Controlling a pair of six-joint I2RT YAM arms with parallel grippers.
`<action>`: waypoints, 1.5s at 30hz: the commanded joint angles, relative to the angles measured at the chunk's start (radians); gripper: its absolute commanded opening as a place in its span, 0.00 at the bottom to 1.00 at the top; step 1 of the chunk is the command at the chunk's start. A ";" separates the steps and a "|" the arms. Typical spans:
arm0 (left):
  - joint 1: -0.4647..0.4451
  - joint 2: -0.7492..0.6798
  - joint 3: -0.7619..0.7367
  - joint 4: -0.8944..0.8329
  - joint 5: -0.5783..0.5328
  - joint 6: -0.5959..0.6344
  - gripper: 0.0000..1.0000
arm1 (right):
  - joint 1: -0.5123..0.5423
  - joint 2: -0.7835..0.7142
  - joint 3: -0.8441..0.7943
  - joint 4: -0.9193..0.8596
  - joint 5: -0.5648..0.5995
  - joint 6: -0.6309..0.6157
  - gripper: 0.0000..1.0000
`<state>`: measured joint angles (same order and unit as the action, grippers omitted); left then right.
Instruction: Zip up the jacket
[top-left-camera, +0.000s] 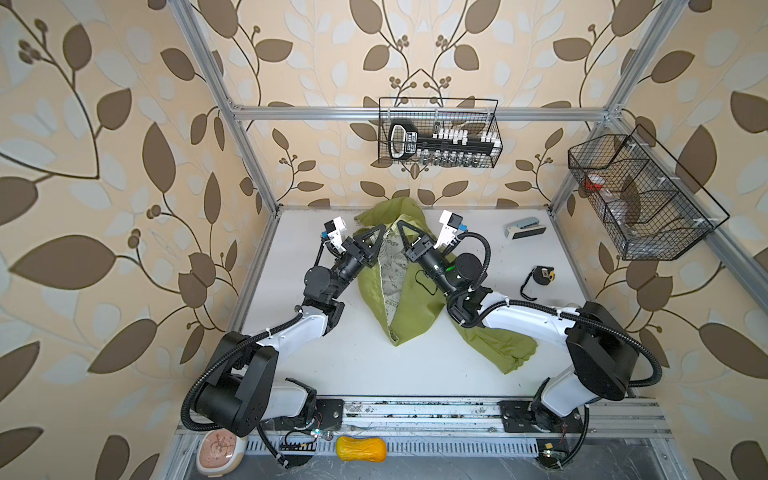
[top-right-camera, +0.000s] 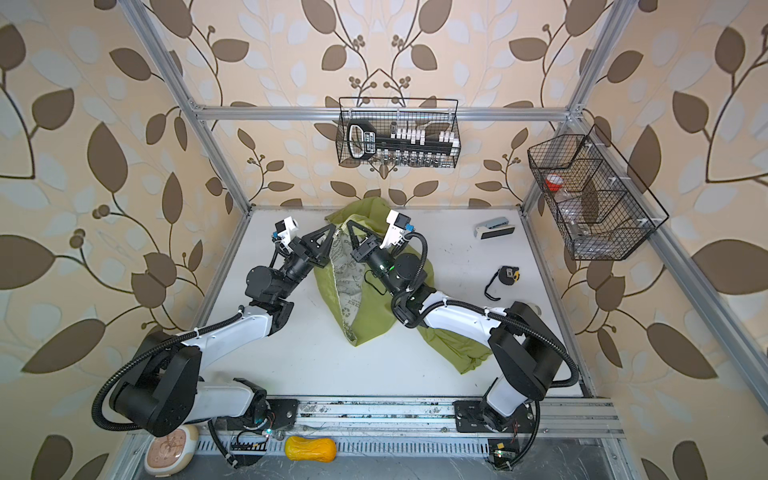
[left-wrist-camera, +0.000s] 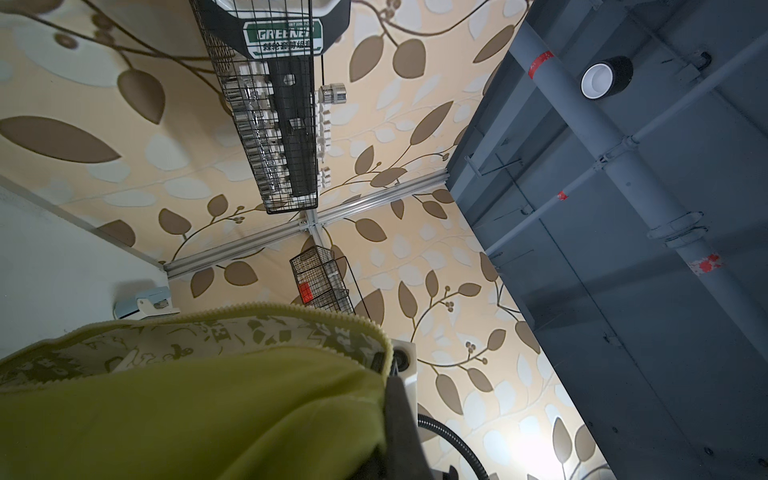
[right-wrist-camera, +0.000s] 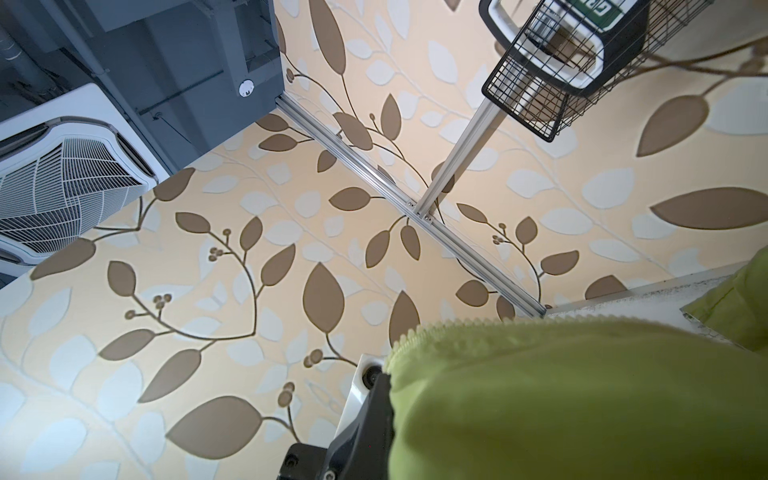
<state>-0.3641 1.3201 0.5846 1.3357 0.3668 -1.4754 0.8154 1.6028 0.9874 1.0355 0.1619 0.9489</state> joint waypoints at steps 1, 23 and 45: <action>-0.012 -0.001 0.006 0.085 0.021 0.001 0.00 | -0.002 -0.026 0.008 0.034 0.009 -0.007 0.00; -0.012 -0.004 0.008 0.086 0.014 0.007 0.00 | 0.003 -0.050 -0.028 0.028 0.020 -0.006 0.00; -0.012 -0.005 0.017 0.086 0.013 0.005 0.00 | 0.011 -0.058 -0.055 0.038 -0.012 -0.001 0.00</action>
<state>-0.3679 1.3270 0.5846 1.3357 0.3668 -1.4750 0.8181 1.5753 0.9413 1.0355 0.1608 0.9493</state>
